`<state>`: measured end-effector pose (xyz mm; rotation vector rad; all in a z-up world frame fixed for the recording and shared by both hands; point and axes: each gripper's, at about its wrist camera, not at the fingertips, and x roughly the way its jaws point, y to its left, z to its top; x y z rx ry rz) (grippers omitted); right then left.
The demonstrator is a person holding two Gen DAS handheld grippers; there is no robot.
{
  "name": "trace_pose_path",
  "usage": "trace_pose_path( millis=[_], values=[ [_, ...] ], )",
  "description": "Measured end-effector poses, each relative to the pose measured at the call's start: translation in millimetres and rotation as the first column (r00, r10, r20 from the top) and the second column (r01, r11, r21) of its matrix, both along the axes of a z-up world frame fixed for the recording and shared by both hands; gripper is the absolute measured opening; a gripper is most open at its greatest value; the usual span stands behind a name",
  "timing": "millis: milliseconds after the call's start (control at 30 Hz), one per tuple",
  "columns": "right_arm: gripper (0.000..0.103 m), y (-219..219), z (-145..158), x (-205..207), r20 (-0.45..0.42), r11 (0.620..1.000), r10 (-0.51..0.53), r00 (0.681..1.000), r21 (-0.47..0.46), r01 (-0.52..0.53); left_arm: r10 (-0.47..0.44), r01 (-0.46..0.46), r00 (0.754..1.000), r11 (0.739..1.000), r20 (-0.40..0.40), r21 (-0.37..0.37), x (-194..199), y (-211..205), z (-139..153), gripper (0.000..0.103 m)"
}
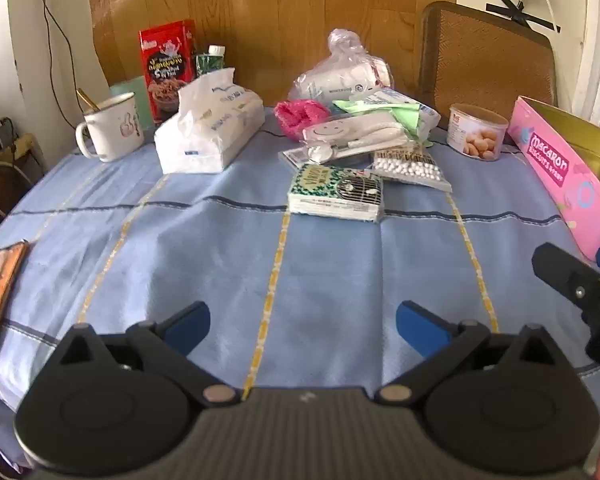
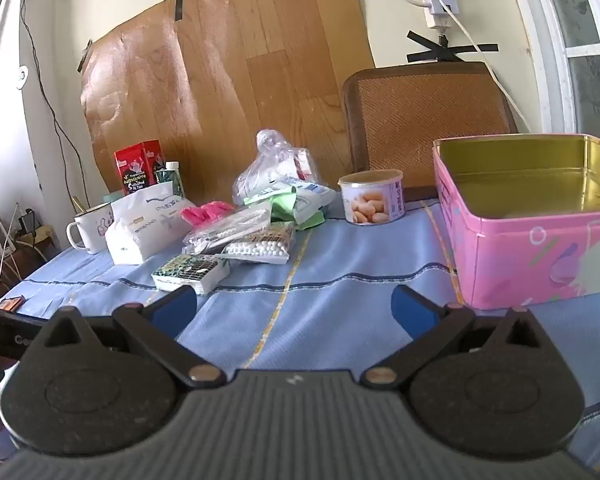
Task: Organize soft objects
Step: 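Move the right gripper toward the small green-and-white box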
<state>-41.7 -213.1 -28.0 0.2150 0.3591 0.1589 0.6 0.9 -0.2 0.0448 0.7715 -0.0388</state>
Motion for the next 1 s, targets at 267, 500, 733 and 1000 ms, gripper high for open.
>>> trace_pose_path(
  millis=[267, 500, 733, 1000],
  values=[
    [0.103, -1.6, 0.7, -0.3, 0.003, 1.000, -0.005, 1.000, -0.005, 0.005, 0.001, -0.001, 1.000, 0.999, 0.001, -0.042, -6.2, 5.1, -1.6, 0.103],
    [0.103, -1.6, -2.4, 2.0, 0.011, 1.000, 0.000, 1.000, -0.015, 0.000, -0.046, 0.040, 0.998, 0.992, -0.053, -0.119, -7.0, 12.9, -17.1, 0.094],
    [0.103, 2.6, 0.0, -0.1, 0.012, 1.000, 0.014, 1.000, -0.023, -0.014, 0.028, -0.030, 0.999, 0.992, -0.019, -0.123, -9.2, 25.3, -10.2, 0.094],
    [0.096, 10.3, 0.1, -2.1, 0.018, 0.997, 0.054, 0.998, -0.047, -0.053, 0.053, -0.046, 0.993, 0.997, 0.101, -0.070, -14.1, 32.5, -6.5, 0.089]
  ],
)
